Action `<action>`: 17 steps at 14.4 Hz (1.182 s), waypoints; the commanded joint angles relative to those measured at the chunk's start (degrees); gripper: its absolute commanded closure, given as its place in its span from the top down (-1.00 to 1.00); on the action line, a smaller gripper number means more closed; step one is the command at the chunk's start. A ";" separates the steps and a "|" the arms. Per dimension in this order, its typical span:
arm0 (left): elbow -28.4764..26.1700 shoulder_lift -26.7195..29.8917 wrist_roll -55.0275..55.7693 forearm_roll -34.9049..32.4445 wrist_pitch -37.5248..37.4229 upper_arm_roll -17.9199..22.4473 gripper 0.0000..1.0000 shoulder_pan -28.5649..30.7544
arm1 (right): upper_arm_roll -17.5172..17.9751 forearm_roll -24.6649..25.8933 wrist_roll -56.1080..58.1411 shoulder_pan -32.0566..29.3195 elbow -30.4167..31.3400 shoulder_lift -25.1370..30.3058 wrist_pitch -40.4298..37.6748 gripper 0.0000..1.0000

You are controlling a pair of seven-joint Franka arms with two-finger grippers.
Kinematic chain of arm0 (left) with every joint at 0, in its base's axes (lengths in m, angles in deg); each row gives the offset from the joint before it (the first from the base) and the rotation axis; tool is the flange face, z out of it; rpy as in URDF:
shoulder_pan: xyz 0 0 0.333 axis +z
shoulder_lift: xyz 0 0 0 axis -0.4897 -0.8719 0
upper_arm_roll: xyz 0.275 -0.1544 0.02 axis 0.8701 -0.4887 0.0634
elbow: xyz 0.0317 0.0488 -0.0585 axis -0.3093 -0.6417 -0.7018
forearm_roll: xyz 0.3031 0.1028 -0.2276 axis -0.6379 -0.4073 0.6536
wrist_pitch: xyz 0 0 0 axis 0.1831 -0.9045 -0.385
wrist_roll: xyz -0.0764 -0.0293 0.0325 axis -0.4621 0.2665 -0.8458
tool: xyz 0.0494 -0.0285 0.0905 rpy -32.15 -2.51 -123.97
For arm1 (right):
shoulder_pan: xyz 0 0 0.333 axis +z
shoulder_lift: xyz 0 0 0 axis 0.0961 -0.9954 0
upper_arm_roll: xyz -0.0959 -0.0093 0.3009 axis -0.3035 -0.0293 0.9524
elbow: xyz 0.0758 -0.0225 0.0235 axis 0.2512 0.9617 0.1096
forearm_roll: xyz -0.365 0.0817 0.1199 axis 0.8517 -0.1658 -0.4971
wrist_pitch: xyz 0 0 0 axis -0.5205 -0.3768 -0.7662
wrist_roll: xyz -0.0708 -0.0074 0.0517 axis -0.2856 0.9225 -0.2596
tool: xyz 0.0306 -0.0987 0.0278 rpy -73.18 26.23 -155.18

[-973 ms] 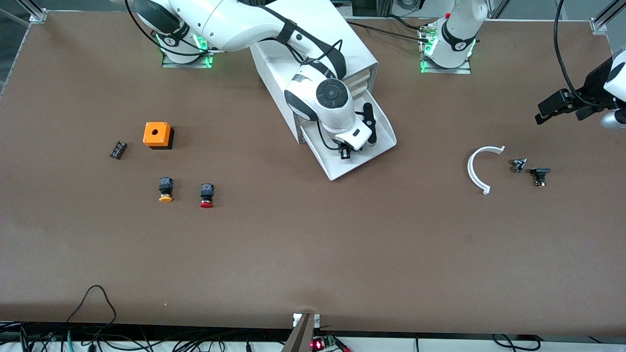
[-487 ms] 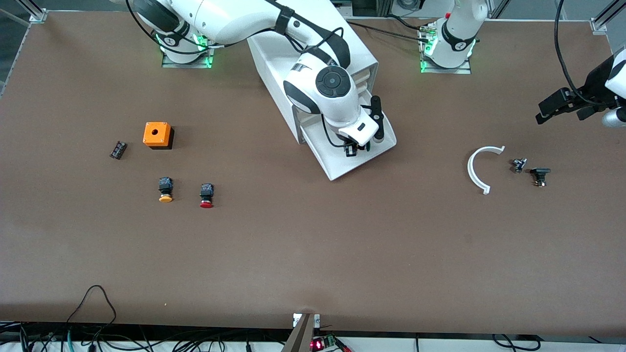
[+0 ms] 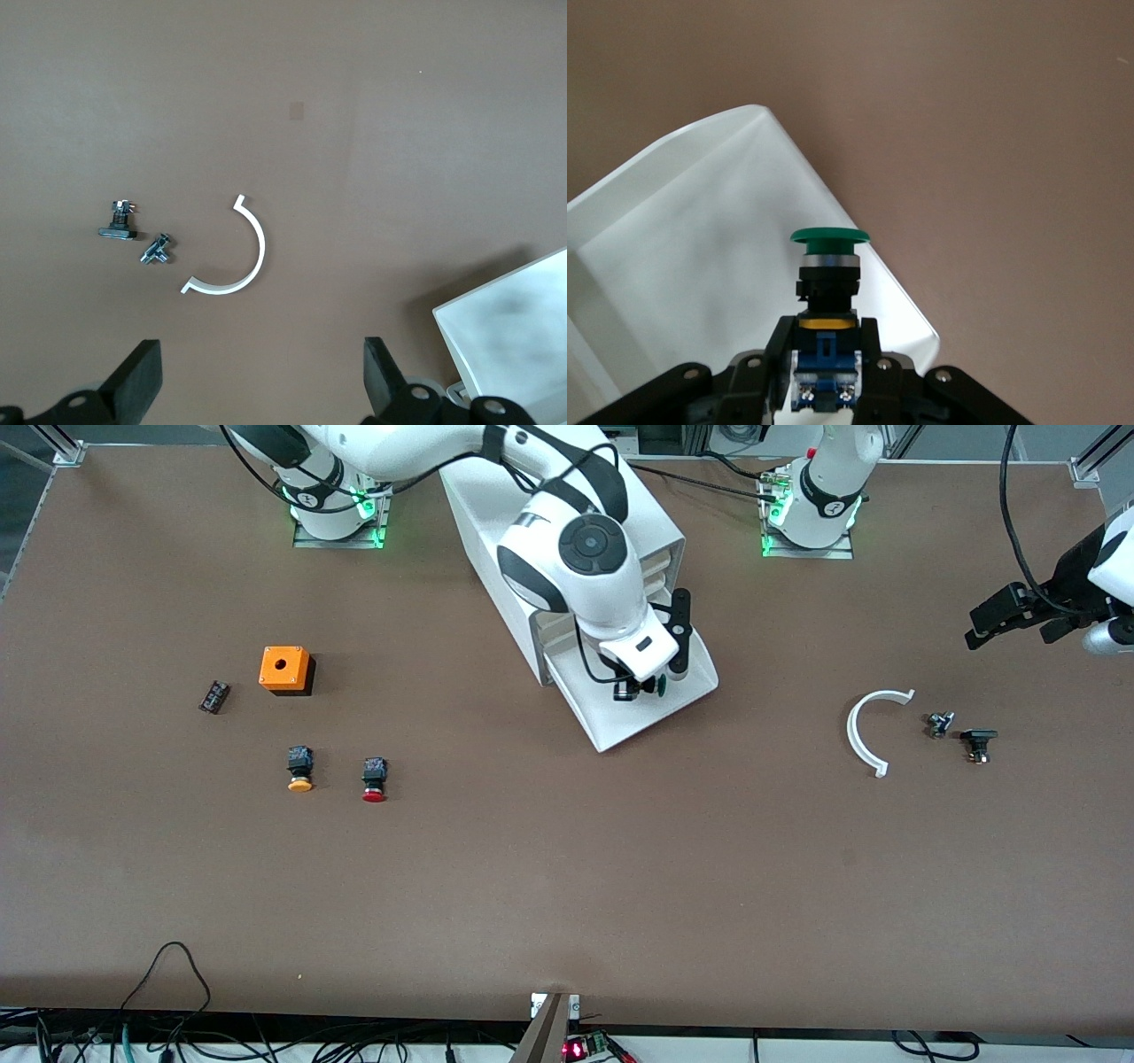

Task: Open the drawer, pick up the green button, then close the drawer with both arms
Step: 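Lift the green button out of the drawer with the right gripper, then place the green button beside the red button while the left gripper pushes the drawer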

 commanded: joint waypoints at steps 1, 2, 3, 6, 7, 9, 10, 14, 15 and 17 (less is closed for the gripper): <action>0.38 -1.19 0.63 -1.02 0.98 -1.04 1.00 -0.50 | -1.06 0.94 -14.29 -3.62 2.59 3.17 -0.66 -0.45; -0.14 -2.42 0.72 -0.84 3.26 -1.39 1.00 -0.85 | -3.42 0.94 -19.83 -4.07 3.21 3.87 -0.74 -0.45; -1.28 -3.82 0.98 -0.84 6.06 -3.30 1.00 -1.38 | -6.32 1.03 -23.97 -4.25 4.44 4.84 -0.66 -0.45; -4.44 -9.27 13.67 -0.93 16.08 -9.45 1.00 -2.17 | -11.88 -0.90 -34.53 -5.91 9.09 6.43 -0.74 -0.45; -6.19 -10.85 18.78 -1.62 19.59 -10.69 1.00 -3.74 | -12.32 -0.82 -37.69 -7.31 10.76 6.95 -1.53 -0.45; -8.57 -16.11 28.45 -1.72 28.11 -11.06 1.00 -7.70 | -12.76 -0.38 -40.97 -9.86 15.32 7.92 -1.80 -0.45; -9.89 -18.84 32.76 -1.81 33.20 -11.06 1.00 -9.19 | -13.81 -0.20 -42.46 -10.83 17.96 8.79 -1.80 -0.45; -11.04 -30.00 44.46 -1.72 45.09 -10.53 1.00 -13.59 | -14.26 -0.03 -45.80 -14.35 32.36 11.52 6.87 -0.45; -11.74 -31.94 47.01 -1.72 47.55 -10.10 1.00 -15.17 | -14.26 0.06 -47.29 -14.27 36.84 12.05 12.04 -0.45; -13.85 -34.33 50.36 -1.54 51.78 -9.04 1.00 -18.33 | -14.26 0.32 -48.53 -14.27 43.88 13.19 21.10 -0.45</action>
